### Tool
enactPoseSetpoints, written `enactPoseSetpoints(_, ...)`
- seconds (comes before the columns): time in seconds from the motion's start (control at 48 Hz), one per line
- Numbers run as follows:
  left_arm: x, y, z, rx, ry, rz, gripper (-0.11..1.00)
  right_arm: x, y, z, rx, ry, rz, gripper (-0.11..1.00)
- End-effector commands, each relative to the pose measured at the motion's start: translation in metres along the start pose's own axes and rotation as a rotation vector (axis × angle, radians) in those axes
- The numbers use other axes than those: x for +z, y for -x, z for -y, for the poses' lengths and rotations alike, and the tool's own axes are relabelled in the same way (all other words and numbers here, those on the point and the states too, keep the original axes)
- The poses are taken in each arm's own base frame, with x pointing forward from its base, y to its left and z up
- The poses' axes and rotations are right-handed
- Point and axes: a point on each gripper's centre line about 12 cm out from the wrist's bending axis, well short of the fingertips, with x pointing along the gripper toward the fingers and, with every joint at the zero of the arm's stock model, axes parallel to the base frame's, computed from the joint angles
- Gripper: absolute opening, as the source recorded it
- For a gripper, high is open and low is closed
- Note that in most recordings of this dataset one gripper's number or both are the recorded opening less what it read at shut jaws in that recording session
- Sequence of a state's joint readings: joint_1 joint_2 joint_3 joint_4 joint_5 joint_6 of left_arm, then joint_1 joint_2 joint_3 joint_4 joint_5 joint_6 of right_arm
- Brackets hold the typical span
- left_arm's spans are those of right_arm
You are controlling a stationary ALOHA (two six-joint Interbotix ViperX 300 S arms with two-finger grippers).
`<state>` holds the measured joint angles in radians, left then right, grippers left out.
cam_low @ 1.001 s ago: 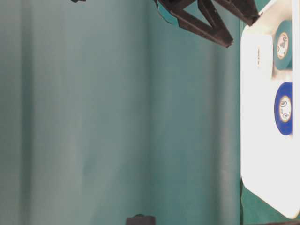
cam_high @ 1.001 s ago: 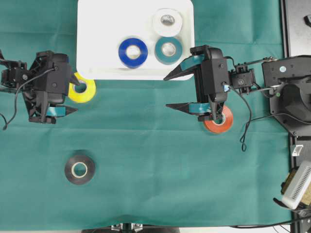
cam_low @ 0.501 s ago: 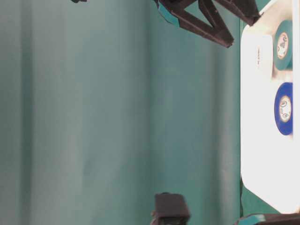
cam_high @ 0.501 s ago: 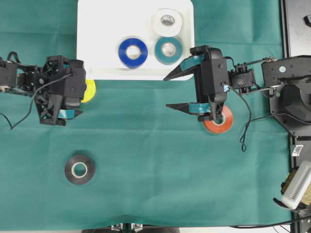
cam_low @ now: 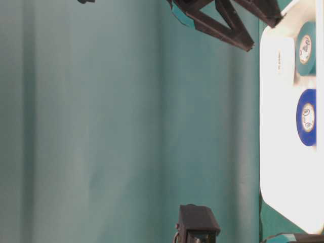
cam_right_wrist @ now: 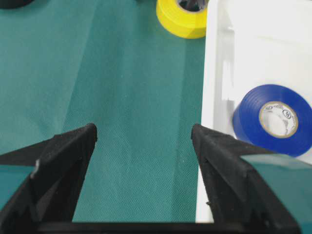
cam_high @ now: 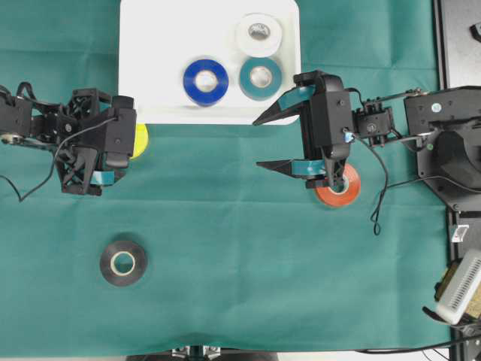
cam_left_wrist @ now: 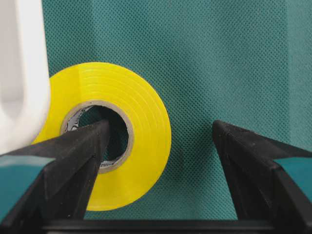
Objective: Put the tape alternately from left to right into the white case.
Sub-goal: 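Lower the left gripper over the yellow roll and grasp it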
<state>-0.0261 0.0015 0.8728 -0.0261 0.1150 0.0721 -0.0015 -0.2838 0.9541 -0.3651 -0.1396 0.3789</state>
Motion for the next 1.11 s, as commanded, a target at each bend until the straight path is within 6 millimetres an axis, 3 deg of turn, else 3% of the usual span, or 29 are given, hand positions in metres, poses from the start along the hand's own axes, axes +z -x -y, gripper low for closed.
enactPoseSetpoints(0.0,0.012,0.004,0.0,0.001,0.0,0.037,0.82,0.008,-0.001,0.0,0.001,-0.006,0.023,0.81)
enactPoseSetpoints(0.083,0.013,0.004,0.0,0.001,0.0,0.038,0.79,0.006,-0.003,0.0,0.001,-0.006,0.017,0.81)
enactPoseSetpoints(0.167,0.013,0.004,0.0,0.001,0.0,0.037,0.69,0.007,-0.004,0.0,0.001,-0.006,0.015,0.81)
enactPoseSetpoints(0.355,0.013,0.006,0.0,0.0,0.002,0.029,0.2,0.008,-0.003,0.0,0.001,-0.006,0.02,0.81)
enactPoseSetpoints(0.48,0.013,0.007,0.0,-0.001,0.002,0.018,-0.01,0.008,-0.003,0.0,0.001,-0.006,0.02,0.81)
enactPoseSetpoints(0.855,0.013,0.007,0.001,-0.002,-0.001,0.017,-0.03,0.01,-0.004,0.0,0.001,-0.006,0.024,0.81)
enactPoseSetpoints(1.084,0.021,0.016,0.012,-0.022,-0.03,0.047,-0.03,0.01,-0.004,0.0,0.001,-0.006,0.024,0.81)
